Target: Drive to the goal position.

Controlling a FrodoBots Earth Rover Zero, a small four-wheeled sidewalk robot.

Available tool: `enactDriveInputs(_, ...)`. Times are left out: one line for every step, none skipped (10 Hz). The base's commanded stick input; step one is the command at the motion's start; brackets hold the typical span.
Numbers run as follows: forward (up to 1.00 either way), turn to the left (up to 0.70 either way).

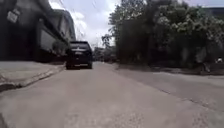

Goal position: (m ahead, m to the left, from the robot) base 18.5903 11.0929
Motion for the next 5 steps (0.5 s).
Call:
enactDriveInputs(0.98,0.00)
enactDriveInputs(0.98,0.00)
enactDriveInputs(0.98,0.00)
enactDriveInputs(0.98,0.00)
enactDriveInputs(0.98,0.00)
